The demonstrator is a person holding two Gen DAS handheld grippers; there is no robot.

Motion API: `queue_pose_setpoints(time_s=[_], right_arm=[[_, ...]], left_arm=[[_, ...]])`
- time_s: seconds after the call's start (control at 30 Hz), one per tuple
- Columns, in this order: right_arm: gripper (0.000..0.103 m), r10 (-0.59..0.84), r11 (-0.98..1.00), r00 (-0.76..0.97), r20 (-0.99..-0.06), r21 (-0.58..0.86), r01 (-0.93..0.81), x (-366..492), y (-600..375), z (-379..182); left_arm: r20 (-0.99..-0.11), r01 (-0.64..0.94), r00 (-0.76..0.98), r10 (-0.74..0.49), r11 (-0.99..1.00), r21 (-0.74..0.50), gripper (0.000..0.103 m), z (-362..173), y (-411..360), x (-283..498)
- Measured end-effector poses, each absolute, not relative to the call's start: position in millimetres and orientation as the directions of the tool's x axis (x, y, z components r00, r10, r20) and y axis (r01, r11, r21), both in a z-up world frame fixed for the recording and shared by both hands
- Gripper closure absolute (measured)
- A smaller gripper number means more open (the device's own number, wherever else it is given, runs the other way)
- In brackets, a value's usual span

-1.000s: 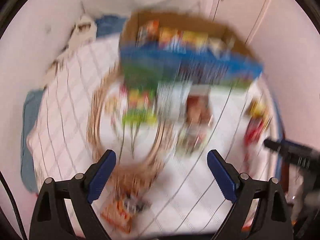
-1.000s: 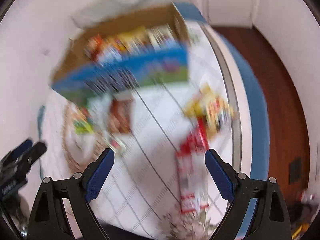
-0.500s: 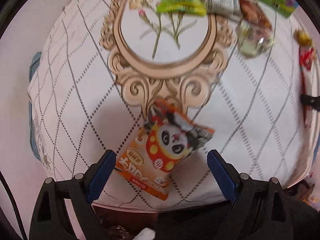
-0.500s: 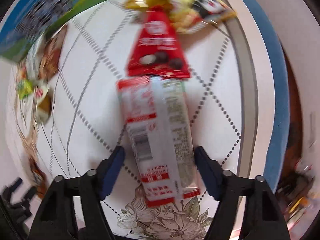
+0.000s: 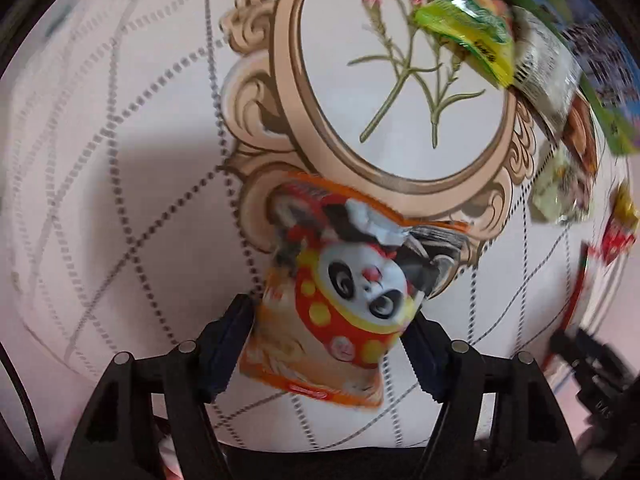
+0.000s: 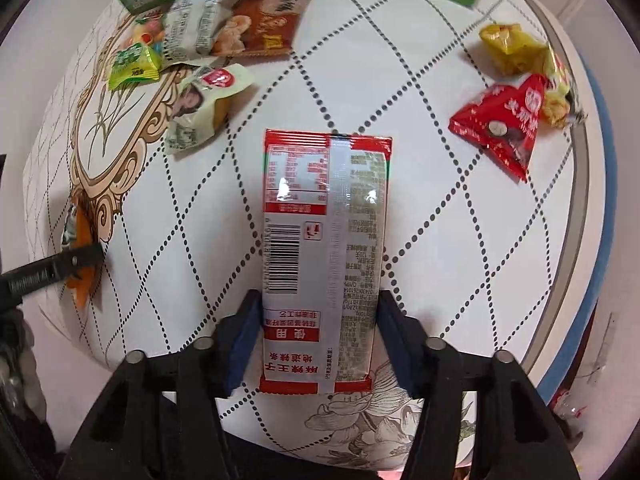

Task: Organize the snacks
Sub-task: 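Grasp the panda chip bag with the left tool while the right tool grasps the red-white stick pack, then carry both packets into the box and open both tools to release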

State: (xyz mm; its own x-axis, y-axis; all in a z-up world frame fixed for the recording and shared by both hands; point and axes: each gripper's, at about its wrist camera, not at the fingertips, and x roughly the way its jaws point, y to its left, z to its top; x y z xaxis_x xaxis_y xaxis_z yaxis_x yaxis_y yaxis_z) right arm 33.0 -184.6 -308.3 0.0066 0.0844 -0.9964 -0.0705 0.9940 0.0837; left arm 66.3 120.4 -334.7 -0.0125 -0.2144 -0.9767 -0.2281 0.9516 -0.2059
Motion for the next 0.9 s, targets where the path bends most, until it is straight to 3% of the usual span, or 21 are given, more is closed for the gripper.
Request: queue_pose_setpoints(time_s=[0.2, 0.27, 0.37, 0.47, 0.9], right_arm=[[0.033, 0.134, 0.991, 0.012, -0.991, 0.134, -0.004, 45.1, -205.7, -311.4], [0.033, 0.127, 0.992, 0.033, -0.991, 0.127, -0.003, 47.8, -205.9, -310.6], [0.048, 0.106, 0.994, 0.053, -0.993, 0.105, -0.022, 62.6, -195.1, -311.1], [0.053, 0.111, 0.993, 0.067, -0.992, 0.109, -0.035, 63.3, -190.4, -300.4], [0.055, 0.249, 0.969, 0.164, -0.955, 0.245, -0.044, 76.1, -177.6, -223.6]], left_arm=[[-0.977, -0.204, -0.016, -0.212, 0.957, -0.205, 0.027, -338.5, 115.1, 68.6], [-0.981, -0.193, 0.013, -0.191, 0.963, -0.190, 0.043, -331.6, 108.4, 63.5], [-0.982, -0.174, 0.022, -0.186, 0.967, -0.187, 0.048, -317.1, 92.0, 66.9], [-0.980, -0.145, 0.031, -0.198, 0.969, -0.200, 0.048, -303.9, 78.3, 62.9], [-0.945, -0.010, 0.116, -0.304, 0.952, -0.307, 0.051, -226.5, -6.8, 99.9]])
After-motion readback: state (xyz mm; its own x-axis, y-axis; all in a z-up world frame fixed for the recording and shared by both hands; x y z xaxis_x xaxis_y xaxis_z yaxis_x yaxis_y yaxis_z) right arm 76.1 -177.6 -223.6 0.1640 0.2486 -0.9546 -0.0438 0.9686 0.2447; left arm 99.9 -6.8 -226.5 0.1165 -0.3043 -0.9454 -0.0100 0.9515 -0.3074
